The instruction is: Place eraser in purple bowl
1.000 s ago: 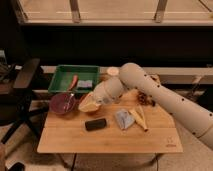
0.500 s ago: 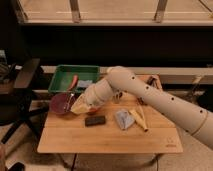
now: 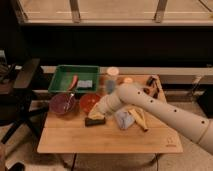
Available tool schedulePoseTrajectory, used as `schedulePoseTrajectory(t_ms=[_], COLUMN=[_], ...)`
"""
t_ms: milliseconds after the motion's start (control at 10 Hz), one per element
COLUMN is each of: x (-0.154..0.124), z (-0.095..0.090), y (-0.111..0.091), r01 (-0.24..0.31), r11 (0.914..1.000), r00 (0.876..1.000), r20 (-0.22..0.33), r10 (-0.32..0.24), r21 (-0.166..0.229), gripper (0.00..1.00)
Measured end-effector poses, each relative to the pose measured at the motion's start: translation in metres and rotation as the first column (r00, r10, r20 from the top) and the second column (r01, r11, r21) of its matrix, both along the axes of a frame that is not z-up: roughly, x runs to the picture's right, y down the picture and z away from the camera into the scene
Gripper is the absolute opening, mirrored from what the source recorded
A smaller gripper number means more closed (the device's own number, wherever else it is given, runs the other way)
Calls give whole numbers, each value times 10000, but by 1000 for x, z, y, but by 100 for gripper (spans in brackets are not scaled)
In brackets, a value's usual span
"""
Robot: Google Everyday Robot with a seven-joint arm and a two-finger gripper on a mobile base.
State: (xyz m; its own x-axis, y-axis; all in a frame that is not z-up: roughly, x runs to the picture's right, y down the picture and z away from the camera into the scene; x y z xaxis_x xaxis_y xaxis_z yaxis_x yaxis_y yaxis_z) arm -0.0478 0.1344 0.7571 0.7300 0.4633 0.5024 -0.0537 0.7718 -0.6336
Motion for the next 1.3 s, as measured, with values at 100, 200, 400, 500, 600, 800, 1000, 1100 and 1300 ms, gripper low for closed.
schedulePoseTrajectory(t_ms=[100,200,400,500,600,800,1000,1100,1300], x=[8,11,13,14,14,18,31,39,56], z=[19,30,38,38,39,42,43,40,46], y=[0,-2,-3,-3,-3,5,12,13,21], r01=[146,270,364,347,377,493,603,632,576], r11=[9990,9970,9951,9951,9951,9923,9891,9885,9913], r00=[9999,9995,9991,9992,9991,9988,9976,9966,9940], r20=[52,119,166,155,146,-27,-406,-618,-997], r10=[-148,-279,-381,-363,-392,-493,-553,-552,-459], r21=[412,725,924,922,919,1136,1346,1375,1183], gripper=[80,80,80,80,80,80,80,80,80])
